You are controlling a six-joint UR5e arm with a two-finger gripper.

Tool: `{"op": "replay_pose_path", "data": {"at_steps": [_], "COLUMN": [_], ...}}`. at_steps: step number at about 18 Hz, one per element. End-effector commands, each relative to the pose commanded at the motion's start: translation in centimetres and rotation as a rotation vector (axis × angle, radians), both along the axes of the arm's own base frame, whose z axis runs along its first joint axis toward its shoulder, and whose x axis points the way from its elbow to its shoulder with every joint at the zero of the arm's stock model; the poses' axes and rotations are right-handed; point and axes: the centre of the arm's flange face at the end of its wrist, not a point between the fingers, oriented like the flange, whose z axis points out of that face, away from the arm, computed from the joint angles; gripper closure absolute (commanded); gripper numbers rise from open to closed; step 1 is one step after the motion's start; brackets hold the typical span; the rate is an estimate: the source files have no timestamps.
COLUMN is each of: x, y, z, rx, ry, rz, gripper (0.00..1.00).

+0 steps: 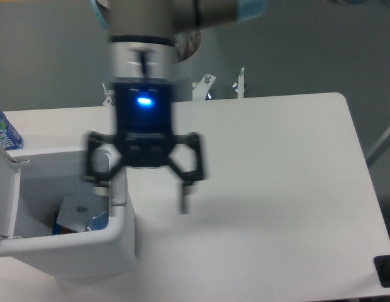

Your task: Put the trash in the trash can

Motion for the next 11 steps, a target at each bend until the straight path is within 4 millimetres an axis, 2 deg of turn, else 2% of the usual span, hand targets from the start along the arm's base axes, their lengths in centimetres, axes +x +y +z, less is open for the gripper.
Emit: {"op": "replay_pose_path", "data": {"at_steps": [3,5,9,11], "x": [-4.4,-5.6,-5.4,-4.2], "y": [-4.0,-6.7,-11.2,-12.7], "z": [-2.5,-3.8,-4.7,-5.1], "rx": [-0.140,-0.234,-0.407,-0.502], "ry": [0.068,0.110,0.178,0.189], "rz": [0.031,0.018,-0.127,-0.244], "gripper": [0.00,0.00,0.00,0.00]}}
